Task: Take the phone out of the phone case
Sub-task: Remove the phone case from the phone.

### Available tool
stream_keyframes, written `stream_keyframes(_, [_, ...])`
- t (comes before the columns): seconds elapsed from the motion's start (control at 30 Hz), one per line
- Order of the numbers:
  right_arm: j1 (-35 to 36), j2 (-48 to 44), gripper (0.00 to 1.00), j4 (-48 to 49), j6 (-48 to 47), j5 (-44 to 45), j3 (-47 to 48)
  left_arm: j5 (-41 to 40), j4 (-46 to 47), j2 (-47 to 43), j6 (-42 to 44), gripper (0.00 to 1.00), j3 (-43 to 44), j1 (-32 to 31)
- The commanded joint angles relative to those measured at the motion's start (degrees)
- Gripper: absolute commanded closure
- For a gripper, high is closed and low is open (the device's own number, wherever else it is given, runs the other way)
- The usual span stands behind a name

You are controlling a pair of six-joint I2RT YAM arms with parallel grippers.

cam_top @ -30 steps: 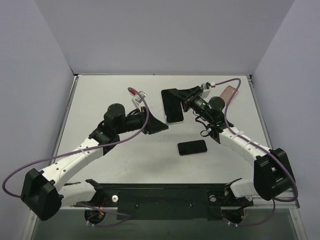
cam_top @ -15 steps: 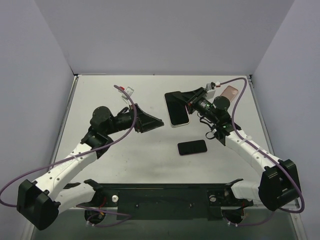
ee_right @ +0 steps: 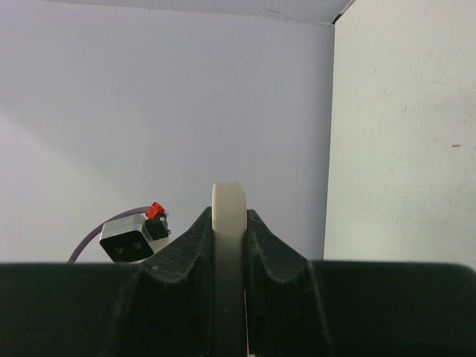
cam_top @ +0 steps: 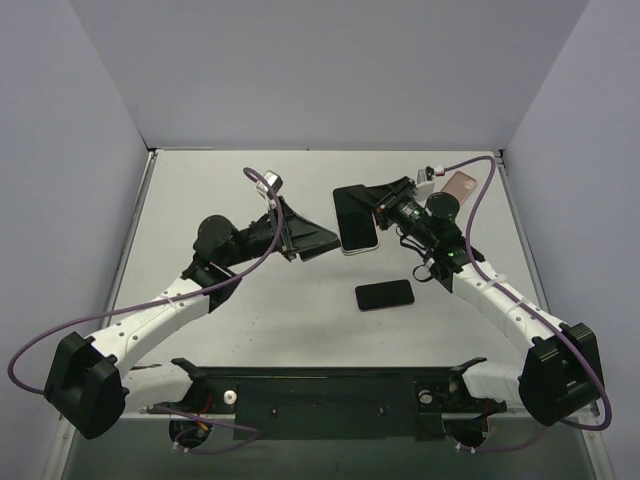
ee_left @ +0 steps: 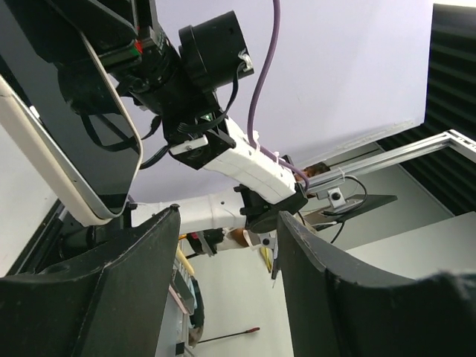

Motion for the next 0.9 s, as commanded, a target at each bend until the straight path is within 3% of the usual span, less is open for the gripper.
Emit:
stream_keyframes(0.0, [-0.1,-3.6,1.0,3.6,-0.4,1.6,2.3,-1.9,3.0,-0.7,-1.1,0.36,0.0,-1.9])
stream_keyframes(0.07, [-0.1,-4.3,1.0,2.4,-2.0,2.7,2.4,-1.6,1.2,-0.4,2.9,0.42,0.9,-2.1])
stream_keyframes(0.1, [0.2,-4.8,1.0,2.2,-2.7,3.8,2.1,-1.3,-3.5,-0.5,5.5,0.44,1.7,-2.3])
stream_keyframes(0.13, [0.4,-5.1,1.0,2.9,-2.9,4.1,2.0,-1.8,-7.1,-1.0,13.5,0.46,3.6,-2.5])
stream_keyframes(0.17, [0.5,-5.0,1.0,3.6,-2.6,3.5,1.9,-3.2,-17.6,-1.3,17.1,0.46,4.7,-2.7])
stream_keyframes(0.27, [0.6,-4.7,1.0,4.5,-3.2,2.3,2.7,-12.1,-28.8,-4.4,29.8,0.46,5.9,-2.4])
stream_keyframes(0.33, [0.7,-6.0,1.0,2.0,-6.7,2.0,3.3,-17.4,-33.4,-6.2,33.7,0.46,6.2,-2.2])
stream_keyframes(0.43, [1.3,-7.2,1.0,1.1,-11.8,-1.5,4.4,-20.2,-36.0,-6.8,34.1,0.36,7.3,-0.9])
stream_keyframes(0.63, [2.6,-7.5,1.0,4.5,-12.8,-4.7,3.9,-7.7,-16.7,-0.9,18.4,0.29,5.4,3.8])
stream_keyframes(0.87, [6.3,-7.2,1.0,3.2,-15.5,-3.9,5.0,-4.3,0.9,5.2,8.4,0.31,5.0,3.6])
